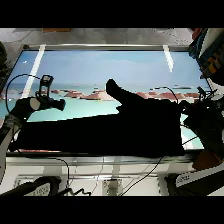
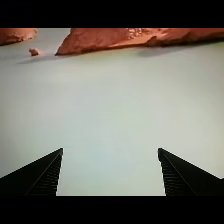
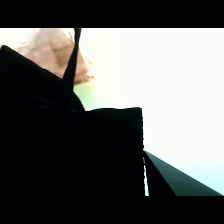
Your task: Fold the clothes and pants, and hang the long-sleeved shirts on hangers.
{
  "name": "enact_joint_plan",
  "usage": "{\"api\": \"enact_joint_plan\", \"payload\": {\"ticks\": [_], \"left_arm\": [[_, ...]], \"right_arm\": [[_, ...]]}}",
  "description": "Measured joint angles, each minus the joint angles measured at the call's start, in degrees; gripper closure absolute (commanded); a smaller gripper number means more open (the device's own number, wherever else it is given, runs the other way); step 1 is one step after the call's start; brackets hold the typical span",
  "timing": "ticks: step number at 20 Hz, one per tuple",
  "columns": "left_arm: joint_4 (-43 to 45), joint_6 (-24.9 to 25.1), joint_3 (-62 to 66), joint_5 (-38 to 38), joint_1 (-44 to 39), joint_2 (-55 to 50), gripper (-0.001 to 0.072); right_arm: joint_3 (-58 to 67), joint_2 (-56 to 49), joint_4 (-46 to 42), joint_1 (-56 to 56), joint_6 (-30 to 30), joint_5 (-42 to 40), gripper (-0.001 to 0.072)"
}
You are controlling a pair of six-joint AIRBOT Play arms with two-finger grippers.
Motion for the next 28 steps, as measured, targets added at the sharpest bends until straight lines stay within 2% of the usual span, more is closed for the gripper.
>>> {"api": "enact_joint_plan", "payload": {"ticks": [3,4,6,8,10,11,17,18,19,20,24,28], "left_arm": [[-4.72,0.0,0.0,2.23,-1.75,-0.9,0.0061],[-7.43,-0.02,0.0,2.91,-2.05,-1.36,0.0061],[-13.6,0.0,0.0,3.63,-2.51,-2.58,0.0061],[-19.74,0.11,0.0,4.22,-3.06,-4.15,0.0061],[-24.68,1.51,0.0,4.66,-4.02,-5.81,0.0061],[-26.43,2.43,0.0,4.83,-4.63,-6.58,0.0061],[-31.93,5.09,0.04,7.8,-9.35,-9.62,0.0061],[-32.2,5.18,0.04,8.33,-9.92,-9.77,0.006],[-32.59,5.25,0.04,8.83,-10.43,-9.92,0.006],[-32.96,5.38,0.04,9.07,-10.86,-10.01,0.006],[-33.75,5.55,0.04,9.77,-11.82,-10.21,0.006],[-34.05,5.6,0.04,10.05,-12.11,-10.21,0.006]], "right_arm": [[0.04,-0.98,6.43,0.7,-5.97,0.92,0.0164],[0.04,-1.18,8.17,0.94,-8.02,2.03,0.0233],[0.04,-1.38,11.76,1.42,-12.13,4.66,0.0312],[0.15,-1.36,15.26,1.73,-15.45,6.91,0.0538],[0.15,-1.36,17.11,1.84,-17.38,8.35,0.0678],[0.15,-1.36,17.73,1.88,-18.01,8.96,0.0686],[2.8,-1.29,20.15,1.97,-19.74,13.0,0.0685],[3.65,-1.25,19.74,1.97,-19.85,13.27,0.0615],[4.66,-1.25,18.78,1.97,-19.74,13.4,0.0372],[5.4,-1.25,17.29,1.97,-19.04,13.16,0.0226],[7.13,-1.31,6.84,1.97,-10.69,9.9,0.022],[7.61,-2.43,1.53,1.9,-6.54,10.6,0.022]]}}
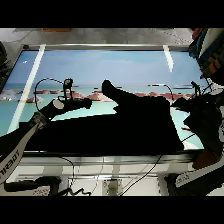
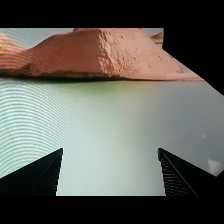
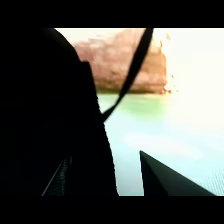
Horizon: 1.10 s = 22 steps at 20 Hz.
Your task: Fold the clothes and pants, and hang the long-sleeved shirts on hangers.
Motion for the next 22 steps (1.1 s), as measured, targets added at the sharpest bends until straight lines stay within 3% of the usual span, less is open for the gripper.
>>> {"api": "enact_joint_plan", "payload": {"ticks": [10,15,17,18,19,20,22], "left_arm": [[-0.81,0.0,0.0,-0.68,-0.11,0.0,0.006],[-1.6,0.02,0.0,-0.94,-1.16,-0.13,0.006],[-1.66,0.0,0.0,-1.03,-2.05,-0.42,0.006],[-1.77,0.0,0.0,-1.03,-2.58,-0.61,0.006],[-1.79,0.02,0.0,-1.07,-2.99,-0.81,0.006],[-1.84,0.02,0.0,-1.03,-3.37,-1.01,0.006],[-2.38,0.02,0.0,-1.01,-3.96,-1.36,0.0063]], "right_arm": [[-0.61,-5.07,-1.18,-0.52,1.62,13.53,0.0239],[-1.68,-6.05,4.24,2.25,-3.65,13.6,0.0258],[-1.79,-6.16,7.21,3.43,-6.54,13.16,0.0341],[-1.84,-6.23,9.09,3.78,-7.89,13.14,0.0425],[-1.84,-6.19,11.39,4.09,-9.31,14.19,0.0599],[-1.84,-6.16,13.09,4.35,-10.38,14.47,0.0686],[-1.84,-6.16,14.93,4.59,-12.02,15.23,0.0686]]}}
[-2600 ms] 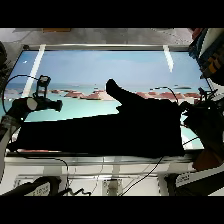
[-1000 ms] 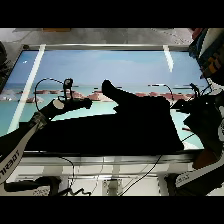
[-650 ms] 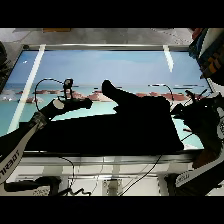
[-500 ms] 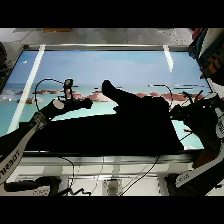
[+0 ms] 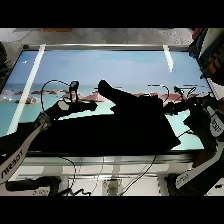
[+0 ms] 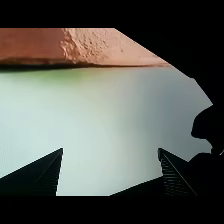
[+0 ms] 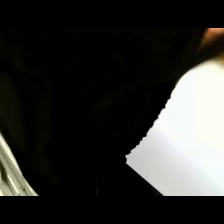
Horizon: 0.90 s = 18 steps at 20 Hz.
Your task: Fold the clothes and pants, and hang the long-sleeved shirts on hangers.
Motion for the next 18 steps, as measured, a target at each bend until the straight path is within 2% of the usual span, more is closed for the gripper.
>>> {"api": "enact_joint_plan", "payload": {"ticks": [2,7,12,13,15,17,18], "left_arm": [[-1.11,-0.02,0.13,0.04,-0.37,-0.42,0.0148],[-2.75,-0.07,5.68,-0.72,-0.94,-3.91,0.016],[-2.89,-0.31,14.86,-7.69,-2.19,-8.57,0.016],[-2.86,-0.26,15.87,-8.66,-2.36,-8.79,0.0182],[-2.86,0.98,17.64,-9.7,-2.6,-8.85,0.0291],[-2.84,1.99,18.53,-10.69,-2.82,-9.09,0.0287],[-2.84,2.43,18.84,-11.65,-2.95,-9.51,0.0262]], "right_arm": [[0.0,0.44,1.14,0.09,-1.03,0.39,0.0687],[0.0,3.85,2.45,0.11,-2.03,0.96,0.0686],[0.0,7.61,2.47,0.11,-1.95,1.36,0.0686],[0.0,7.96,2.45,0.11,-1.64,1.7,0.0686],[0.0,8.46,2.23,0.11,-1.25,2.4,0.0686],[0.0,8.72,2.01,0.11,-0.85,2.93,0.0686],[0.0,8.79,1.95,0.11,-0.52,2.97,0.0686]]}}
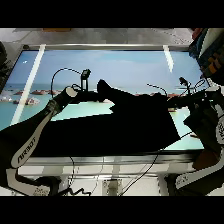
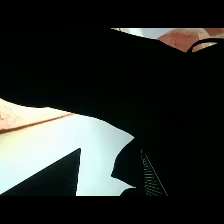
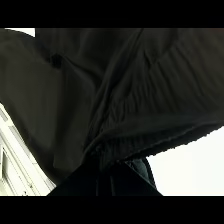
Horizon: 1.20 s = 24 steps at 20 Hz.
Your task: Fold the clothes and pants, and hang the long-sleeved shirts on hangers.
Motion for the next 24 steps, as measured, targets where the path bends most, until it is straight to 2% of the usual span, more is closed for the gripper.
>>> {"api": "enact_joint_plan", "payload": {"ticks": [2,3,12,17,18,20,21,22,24], "left_arm": [[0.02,0.37,0.35,-2.43,-0.22,-1.31,0.0123],[-0.07,0.55,0.46,-3.65,-0.31,-2.16,0.0088],[-3.15,0.98,0.72,-8.2,-1.31,-7.52,0.0096],[-5.31,1.18,0.81,-6.36,-3.34,-9.86,0.0102],[-5.51,1.18,0.83,-4.55,-3.87,-10.14,0.0189],[-5.6,1.14,0.79,0.07,-4.66,-10.6,0.051],[-5.81,0.98,0.72,2.29,-4.96,-10.75,0.0613],[-6.69,0.96,0.72,3.78,-5.14,-10.86,0.0691],[-7.82,0.98,0.74,5.22,-5.31,-10.86,0.0693]], "right_arm": [[0.0,0.13,-0.13,0.0,0.39,0.22,0.0686],[0.0,0.13,-0.17,0.0,0.55,0.31,0.0686],[0.0,0.2,-0.33,0.0,1.03,0.39,0.0686],[0.0,0.2,-0.33,0.0,1.07,0.22,0.0686],[0.0,0.2,-0.33,0.0,1.07,0.15,0.0686],[0.0,0.2,-0.33,0.0,1.07,0.13,0.0686],[0.0,0.2,-0.33,0.0,1.07,0.11,0.0686],[0.0,0.2,-0.31,0.0,1.07,0.11,0.0686],[0.0,0.2,-0.31,0.0,1.07,0.07,0.0686]]}}
